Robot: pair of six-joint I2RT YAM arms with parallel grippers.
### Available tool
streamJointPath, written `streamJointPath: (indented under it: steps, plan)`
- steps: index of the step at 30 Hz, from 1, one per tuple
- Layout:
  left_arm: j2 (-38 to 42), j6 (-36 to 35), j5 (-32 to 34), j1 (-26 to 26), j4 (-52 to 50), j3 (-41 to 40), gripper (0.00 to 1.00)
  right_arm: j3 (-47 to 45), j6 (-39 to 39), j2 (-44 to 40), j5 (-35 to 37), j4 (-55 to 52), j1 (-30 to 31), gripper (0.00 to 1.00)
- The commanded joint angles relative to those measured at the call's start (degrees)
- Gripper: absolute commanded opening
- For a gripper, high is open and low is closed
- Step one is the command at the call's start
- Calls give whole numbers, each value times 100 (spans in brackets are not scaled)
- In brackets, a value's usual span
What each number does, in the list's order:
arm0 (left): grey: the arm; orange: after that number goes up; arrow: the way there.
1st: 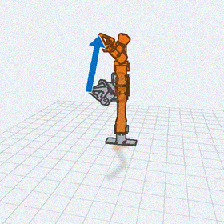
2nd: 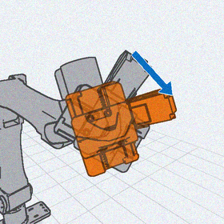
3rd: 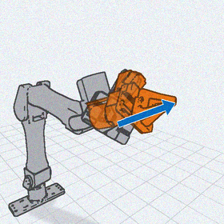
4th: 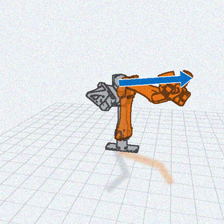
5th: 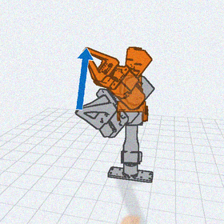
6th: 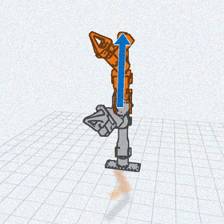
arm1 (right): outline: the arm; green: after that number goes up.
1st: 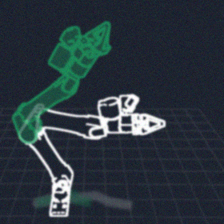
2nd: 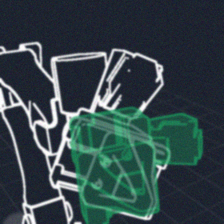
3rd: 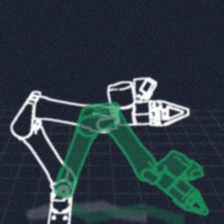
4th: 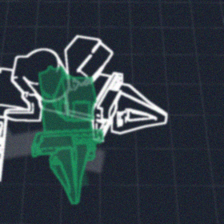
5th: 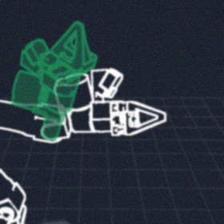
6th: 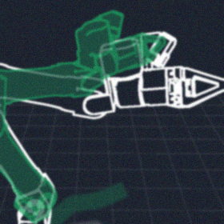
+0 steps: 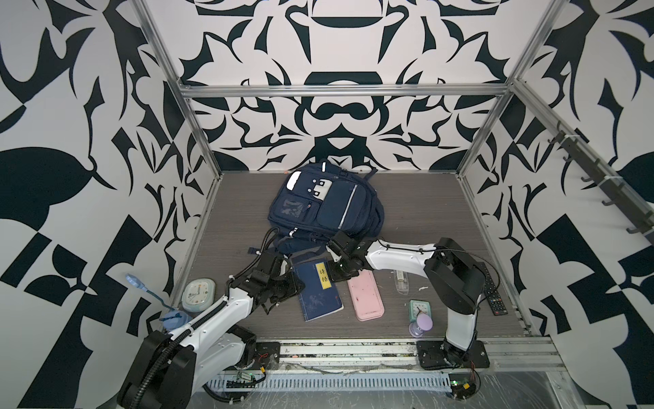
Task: Pack books, pencil case, and school supplies into a backpack
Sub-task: Pick up the book at the center of the table.
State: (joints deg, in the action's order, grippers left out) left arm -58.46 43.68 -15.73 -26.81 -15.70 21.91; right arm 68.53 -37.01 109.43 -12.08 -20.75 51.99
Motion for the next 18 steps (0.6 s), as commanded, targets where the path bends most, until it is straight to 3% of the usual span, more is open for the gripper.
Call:
streamJointPath:
  steps: [1,8,18]
  plan:
    - [256,88,-713,-122,696,132,36,-254,23,222,137,-52,84,16]
    - [607,87,-628,-118,661,51,34,-292,2,225,151,-26,85,16]
    - [517,36,-679,-110,678,-20,33,-285,5,238,164,-42,88,16]
